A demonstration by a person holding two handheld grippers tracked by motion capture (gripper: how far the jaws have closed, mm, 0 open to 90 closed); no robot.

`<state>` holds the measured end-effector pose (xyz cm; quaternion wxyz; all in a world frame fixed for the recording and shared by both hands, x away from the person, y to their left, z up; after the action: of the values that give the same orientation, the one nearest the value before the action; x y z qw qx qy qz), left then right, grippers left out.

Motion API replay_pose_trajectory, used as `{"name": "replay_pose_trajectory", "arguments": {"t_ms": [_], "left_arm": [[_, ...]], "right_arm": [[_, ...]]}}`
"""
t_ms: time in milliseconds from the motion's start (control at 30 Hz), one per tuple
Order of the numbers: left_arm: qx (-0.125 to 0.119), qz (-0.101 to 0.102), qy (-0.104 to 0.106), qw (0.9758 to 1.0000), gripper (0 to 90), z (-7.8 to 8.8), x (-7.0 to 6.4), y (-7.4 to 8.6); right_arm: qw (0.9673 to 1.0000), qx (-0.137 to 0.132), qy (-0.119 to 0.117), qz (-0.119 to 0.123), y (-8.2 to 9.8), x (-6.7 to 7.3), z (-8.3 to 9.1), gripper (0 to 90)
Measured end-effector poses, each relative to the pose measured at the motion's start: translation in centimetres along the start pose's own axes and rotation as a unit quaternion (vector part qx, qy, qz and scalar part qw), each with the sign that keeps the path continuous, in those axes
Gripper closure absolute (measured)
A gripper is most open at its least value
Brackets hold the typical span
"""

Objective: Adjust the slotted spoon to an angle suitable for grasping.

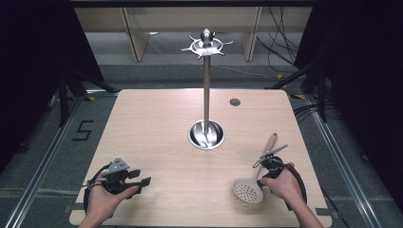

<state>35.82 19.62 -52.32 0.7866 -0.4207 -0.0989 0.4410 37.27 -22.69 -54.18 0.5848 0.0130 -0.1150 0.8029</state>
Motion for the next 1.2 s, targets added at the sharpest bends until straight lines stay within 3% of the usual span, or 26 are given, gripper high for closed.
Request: {"name": "replay_pose_trajectory", "arguments": {"t_ms": [33,67,100,133,167,200,267,300,333,367,400,467,500,533,700,733,867,933,1033,1100,1133,1167,1200], "left_arm": [[0.0,0.0,0.0,1.0,42.3,0.0,0.0,0.0],[0.002,0.0,0.0,1.0,42.3,0.0,0.0,0.0],[0.002,0.0,0.0,1.0,42.3,0.0,0.0,0.0],[0.001,0.001,0.0,1.0,42.3,0.0,0.0,0.0],[0.001,0.001,0.001,1.0,42.3,0.0,0.0,0.0],[0.001,0.004,0.001,1.0,42.3,0.1,0.0,0.0],[-0.002,0.005,0.0,1.0,42.3,0.0,0.0,0.0],[-0.002,0.005,0.0,1.0,42.3,0.0,0.0,0.0],[-0.002,0.005,0.001,1.0,42.3,0.0,0.0,0.0],[-0.008,0.01,0.002,0.9999,42.2,0.0,-0.1,0.0],[-0.008,0.01,0.002,0.9999,42.2,0.0,-0.1,0.0],[-0.007,0.008,0.002,0.9999,42.3,0.0,-0.1,0.0],[-0.009,0.009,-0.001,0.9999,42.2,0.0,-0.1,0.0],[-0.007,0.007,-0.002,0.9999,42.3,0.1,-0.1,0.0],[-0.002,0.005,0.001,1.0,42.3,0.2,0.0,0.1],[-0.001,0.005,0.001,1.0,42.3,0.2,0.0,0.1],[-0.001,0.007,0.001,1.0,42.2,0.3,0.1,0.2],[-0.011,0.01,0.002,0.9999,42.3,0.2,0.0,0.1],[-0.012,0.015,0.001,0.9998,42.2,0.2,0.0,0.1],[-0.013,0.016,0.001,0.9998,42.2,0.2,0.0,0.1],[-0.013,0.016,0.001,0.9998,42.2,0.2,0.0,0.1],[-0.01,0.015,0.001,0.9998,42.2,0.2,0.1,0.2],[-0.008,0.015,-0.001,0.9999,42.2,0.2,0.1,0.2]], "right_arm": [[1.0,0.004,0.003,-0.001,0.1,0.2,0.0,90.0],[0.9997,-0.004,0.012,0.018,0.0,0.1,-0.1,90.0],[0.9998,0.001,0.018,-0.003,0.2,0.6,-0.1,90.0],[0.9996,0.006,0.026,0.005,0.2,0.6,0.1,90.0],[0.999,-0.002,0.035,0.026,0.1,0.4,-0.1,90.0],[0.9986,-0.01,0.042,0.032,0.1,0.5,-0.2,90.0],[0.9969,0.001,0.056,0.055,0.2,0.6,-0.1,90.0],[0.9976,0.005,0.04,0.056,0.3,0.9,-0.1,90.0],[0.9958,0.005,0.055,0.073,0.5,0.8,-0.2,90.0],[0.9944,0.008,0.079,0.069,0.6,1.0,-0.1,90.0],[0.9928,0.012,0.089,0.079,0.6,1.0,-0.1,90.0],[0.9941,0.012,0.078,0.074,0.7,1.4,-0.2,90.0],[0.9915,0.013,0.096,0.087,0.8,1.6,-0.1,90.0],[0.9925,0.016,0.087,0.085,0.9,1.9,0.0,90.0],[0.9904,0.016,0.084,0.109,1.4,2.6,0.0,90.0],[0.9909,0.006,0.08,0.108,1.4,2.8,-0.1,90.0],[0.9923,0.013,0.061,0.107,1.6,2.9,0.2,90.0],[0.9954,-0.006,0.05,0.081,1.0,2.3,0.6,86.2],[0.9972,-0.035,0.055,0.036,-0.4,0.7,1.9,79.4],[0.9969,-0.054,0.057,0.005,-1.4,-0.6,2.6,72.8],[0.9969,-0.054,0.057,0.005,-1.4,-0.6,2.6,72.8],[0.995,-0.075,0.058,-0.029,-2.4,-1.6,3.1,69.0],[0.9942,-0.079,0.062,-0.038,-2.7,-2.0,3.3,67.4]]}}
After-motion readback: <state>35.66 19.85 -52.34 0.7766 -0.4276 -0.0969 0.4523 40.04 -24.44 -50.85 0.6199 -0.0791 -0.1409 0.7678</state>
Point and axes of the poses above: each handheld gripper's, and its own axes: z roughly backward along the jaws, y roughly out of its underside, x roughly to its left, the point moved 7 cm from there along -z, roughly forward along the jaws, and after that the axes turned 3 degrees about y, right-handed, at the moved point
